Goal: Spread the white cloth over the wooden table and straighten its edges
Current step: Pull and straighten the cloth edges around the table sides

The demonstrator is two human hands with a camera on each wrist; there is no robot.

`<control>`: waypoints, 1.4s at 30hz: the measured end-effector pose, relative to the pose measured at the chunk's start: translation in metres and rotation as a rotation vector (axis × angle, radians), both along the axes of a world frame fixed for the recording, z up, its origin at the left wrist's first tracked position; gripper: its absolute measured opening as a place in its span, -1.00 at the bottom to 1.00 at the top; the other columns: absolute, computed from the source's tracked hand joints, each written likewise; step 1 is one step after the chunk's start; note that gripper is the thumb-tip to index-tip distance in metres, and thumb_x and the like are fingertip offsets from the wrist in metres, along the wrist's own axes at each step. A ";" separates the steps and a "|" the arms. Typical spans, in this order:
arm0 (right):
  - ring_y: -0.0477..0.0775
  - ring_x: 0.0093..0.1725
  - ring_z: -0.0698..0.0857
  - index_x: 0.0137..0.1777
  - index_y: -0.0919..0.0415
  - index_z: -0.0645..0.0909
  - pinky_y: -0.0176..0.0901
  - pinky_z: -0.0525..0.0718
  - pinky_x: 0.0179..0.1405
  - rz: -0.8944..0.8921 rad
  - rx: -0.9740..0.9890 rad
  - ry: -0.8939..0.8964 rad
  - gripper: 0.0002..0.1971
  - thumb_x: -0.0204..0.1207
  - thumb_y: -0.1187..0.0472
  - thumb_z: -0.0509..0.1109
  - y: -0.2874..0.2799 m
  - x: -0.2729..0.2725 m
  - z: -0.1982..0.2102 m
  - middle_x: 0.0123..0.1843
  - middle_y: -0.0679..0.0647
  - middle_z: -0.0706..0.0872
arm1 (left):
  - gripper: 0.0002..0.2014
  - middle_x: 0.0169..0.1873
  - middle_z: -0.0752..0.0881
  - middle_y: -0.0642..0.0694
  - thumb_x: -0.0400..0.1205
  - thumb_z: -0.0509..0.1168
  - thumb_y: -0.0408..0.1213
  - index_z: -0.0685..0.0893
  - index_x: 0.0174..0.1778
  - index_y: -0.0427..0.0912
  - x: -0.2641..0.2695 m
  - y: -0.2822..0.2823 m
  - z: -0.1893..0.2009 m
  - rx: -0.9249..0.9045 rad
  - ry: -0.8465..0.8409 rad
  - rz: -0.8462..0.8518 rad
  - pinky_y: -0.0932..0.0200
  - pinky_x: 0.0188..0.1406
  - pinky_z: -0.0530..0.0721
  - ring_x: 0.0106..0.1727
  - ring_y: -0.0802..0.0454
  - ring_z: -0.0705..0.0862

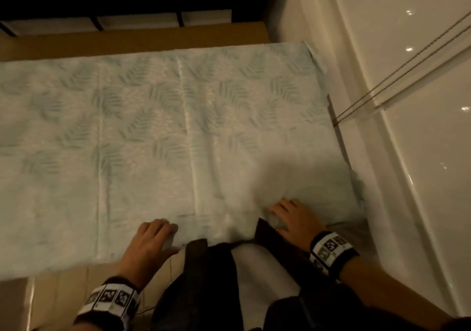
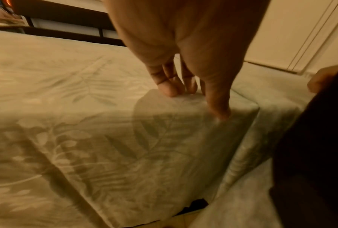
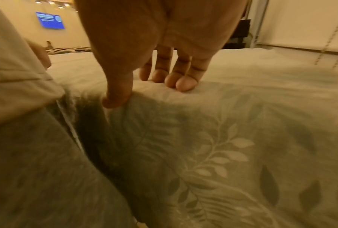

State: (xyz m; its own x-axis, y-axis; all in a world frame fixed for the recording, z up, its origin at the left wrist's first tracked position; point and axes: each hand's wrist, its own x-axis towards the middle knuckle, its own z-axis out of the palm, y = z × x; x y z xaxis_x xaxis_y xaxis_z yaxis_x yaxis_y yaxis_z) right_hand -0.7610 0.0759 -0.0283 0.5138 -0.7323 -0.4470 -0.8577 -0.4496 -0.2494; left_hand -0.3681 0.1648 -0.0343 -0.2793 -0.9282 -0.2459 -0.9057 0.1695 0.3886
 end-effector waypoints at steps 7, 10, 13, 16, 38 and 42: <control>0.13 -0.14 0.67 -0.21 0.10 0.63 -0.19 0.40 -0.19 0.098 0.058 -0.037 -0.85 0.50 0.07 0.46 -0.018 -0.042 0.011 -0.17 0.06 0.70 | -0.73 -0.22 0.72 0.11 0.49 0.18 0.01 0.74 -0.13 0.01 -0.017 0.018 0.010 -0.063 -0.063 0.075 0.25 -0.35 0.60 -0.21 0.14 0.53; 0.22 -0.16 0.68 -0.21 0.16 0.62 -0.03 0.54 -0.18 -0.079 0.077 -0.065 -0.73 0.50 -0.05 0.31 -0.028 -0.098 -0.003 -0.20 0.11 0.69 | -0.75 -0.25 0.70 0.14 0.51 0.18 0.02 0.74 -0.10 0.07 -0.023 0.016 0.012 -0.011 -0.084 0.125 0.37 -0.35 0.39 -0.27 0.11 0.56; 0.16 -0.10 0.63 -0.14 0.19 0.62 -0.11 0.40 -0.12 -0.088 0.162 -0.082 -0.65 0.55 -0.12 0.28 -0.035 -0.136 -0.002 -0.19 0.04 0.60 | -0.90 -0.27 0.68 0.14 0.50 0.47 -0.14 0.76 -0.09 0.05 -0.032 0.018 0.011 0.042 -0.126 0.188 0.34 -0.34 0.34 -0.29 0.08 0.58; 0.09 -0.07 0.59 -0.15 0.10 0.58 -0.10 0.44 -0.07 -0.093 0.239 -0.077 -0.63 0.46 -0.22 0.23 -0.036 -0.145 0.004 -0.13 0.03 0.63 | -0.78 -0.31 0.65 0.14 0.40 0.61 -0.28 0.75 -0.15 0.05 -0.043 0.017 0.013 0.104 -0.176 0.228 0.30 -0.37 0.37 -0.31 0.10 0.55; 0.25 0.44 0.54 0.53 0.11 0.46 0.13 0.53 0.42 -0.414 -0.128 -0.154 -0.49 0.61 0.01 0.39 -0.453 0.062 0.023 0.54 0.14 0.46 | -0.53 0.32 0.65 -0.40 0.70 0.24 -0.03 0.52 0.52 -0.12 0.036 -0.482 0.039 -0.042 -0.097 0.524 -0.21 0.17 0.62 0.23 -0.41 0.64; 0.26 0.40 0.58 0.52 0.10 0.51 0.06 0.55 0.35 -0.386 -0.065 -0.068 -0.52 0.62 0.01 0.38 -0.510 0.073 -0.001 0.47 0.17 0.59 | -0.55 0.26 0.70 -0.35 0.68 0.20 0.12 0.60 0.44 0.01 0.058 -0.530 0.000 0.026 -0.152 0.472 -0.20 0.10 0.67 0.18 -0.43 0.67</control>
State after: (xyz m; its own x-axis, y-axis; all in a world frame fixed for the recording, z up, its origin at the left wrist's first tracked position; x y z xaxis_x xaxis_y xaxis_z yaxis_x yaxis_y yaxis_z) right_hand -0.6875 -0.4344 -0.0296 0.2224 -0.9029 -0.3678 -0.9491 -0.1142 -0.2934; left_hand -0.3098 -0.3650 -0.0345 0.2106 -0.9379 -0.2758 -0.9281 -0.2804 0.2449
